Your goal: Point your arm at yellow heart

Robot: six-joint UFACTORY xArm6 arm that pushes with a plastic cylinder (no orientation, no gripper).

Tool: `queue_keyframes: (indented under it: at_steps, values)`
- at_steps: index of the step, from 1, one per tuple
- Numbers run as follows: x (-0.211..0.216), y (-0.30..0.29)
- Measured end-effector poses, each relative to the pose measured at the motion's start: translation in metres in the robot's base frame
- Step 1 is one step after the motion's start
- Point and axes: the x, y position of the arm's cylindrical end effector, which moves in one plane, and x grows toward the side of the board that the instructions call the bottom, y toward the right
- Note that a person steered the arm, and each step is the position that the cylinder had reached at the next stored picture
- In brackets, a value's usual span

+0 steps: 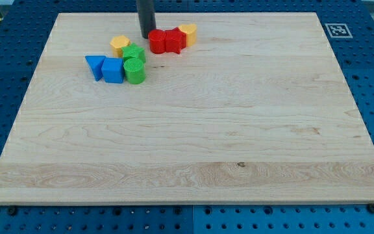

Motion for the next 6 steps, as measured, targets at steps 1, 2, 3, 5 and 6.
queue_keyframes:
  at_steps: [1, 2, 3, 5, 6]
  values:
    - [-0.004, 0.008]
    - [-0.02, 0.012]
    - [-0.02, 0.052]
    - [-0.022, 0.132]
    - [-0.006, 0.148]
